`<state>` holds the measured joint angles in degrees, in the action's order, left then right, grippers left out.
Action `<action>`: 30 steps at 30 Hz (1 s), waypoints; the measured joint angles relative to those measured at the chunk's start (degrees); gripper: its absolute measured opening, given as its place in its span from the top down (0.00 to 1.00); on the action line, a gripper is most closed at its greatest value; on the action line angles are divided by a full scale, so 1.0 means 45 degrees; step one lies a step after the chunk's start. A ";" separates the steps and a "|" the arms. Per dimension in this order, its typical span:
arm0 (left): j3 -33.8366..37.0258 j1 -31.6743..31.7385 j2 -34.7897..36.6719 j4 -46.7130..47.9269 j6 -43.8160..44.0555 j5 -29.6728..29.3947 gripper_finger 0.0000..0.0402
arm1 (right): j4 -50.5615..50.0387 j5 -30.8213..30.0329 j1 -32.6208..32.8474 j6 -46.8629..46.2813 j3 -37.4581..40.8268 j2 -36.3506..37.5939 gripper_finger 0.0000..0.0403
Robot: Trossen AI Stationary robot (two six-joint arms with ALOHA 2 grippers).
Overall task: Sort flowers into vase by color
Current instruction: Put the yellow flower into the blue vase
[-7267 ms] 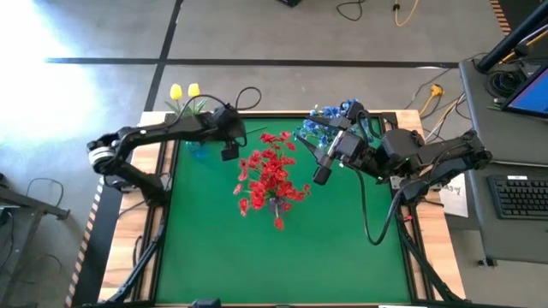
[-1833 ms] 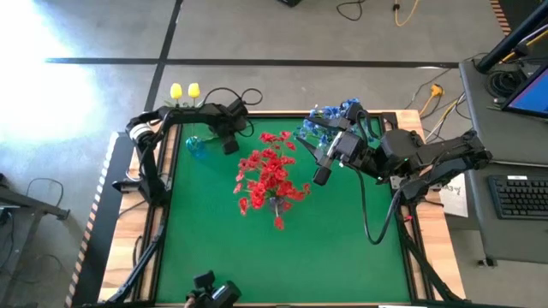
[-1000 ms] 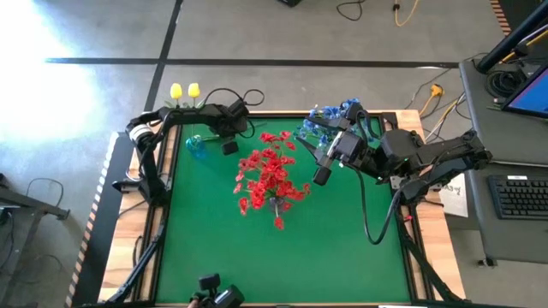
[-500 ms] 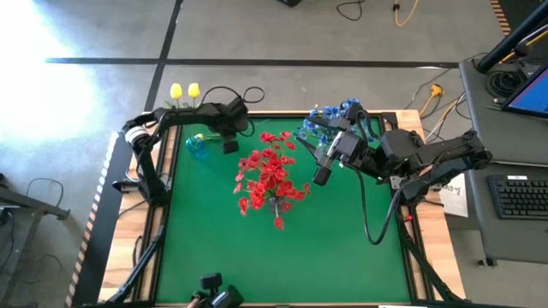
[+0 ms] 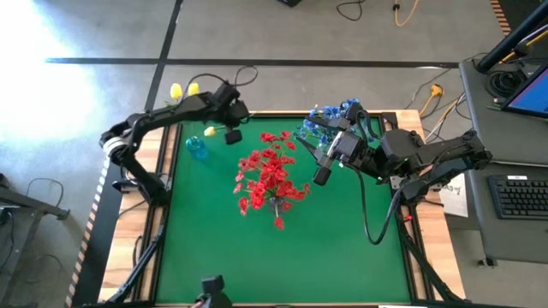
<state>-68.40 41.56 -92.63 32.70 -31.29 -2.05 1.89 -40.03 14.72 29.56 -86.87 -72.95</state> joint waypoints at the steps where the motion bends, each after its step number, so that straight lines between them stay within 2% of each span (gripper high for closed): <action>1: -0.0109 0.0000 0.0179 0.0002 0.0039 0.0354 1.00 | 0.0000 0.0000 -0.0004 -0.0009 0.0000 0.0000 0.46; 5: -0.0681 -0.0005 0.0795 -0.0030 0.0112 0.2124 1.00 | -0.0008 0.0000 -0.0003 -0.0017 0.0000 -0.0002 0.46; 8: -0.1195 -0.0005 0.1184 -0.0073 0.0134 0.2928 1.00 | -0.0012 0.0000 -0.0004 -0.0034 0.0000 0.0000 0.46; 13: -0.2186 -0.0042 0.1790 -0.0030 0.0409 0.3898 1.00 | -0.0017 0.0000 -0.0004 -0.0014 0.0000 -0.0004 0.46; 19: -0.3614 -0.0082 0.2905 -0.0029 0.0550 0.4200 1.00 | -0.0246 0.0000 -0.0004 -0.0027 0.0000 -0.0001 0.46; 22: -0.4157 -0.0078 0.3547 -0.0034 0.0797 0.5139 1.00 | -0.0473 -0.0004 -0.0003 -0.0088 0.0000 0.0000 0.46; 26: -0.4250 -0.0176 0.4607 -0.0045 0.1448 0.6421 1.00 | -0.0483 -0.0043 -0.0004 -0.0098 0.0118 0.0000 0.46; 30: -0.3756 -0.0684 0.5703 0.0062 0.2340 0.6484 1.00 | -0.0476 -0.0112 0.0000 -0.0116 0.0131 0.0000 0.46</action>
<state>-85.31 38.48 -66.97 32.98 -20.76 27.13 -0.25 -40.53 14.72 29.04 -86.28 -72.95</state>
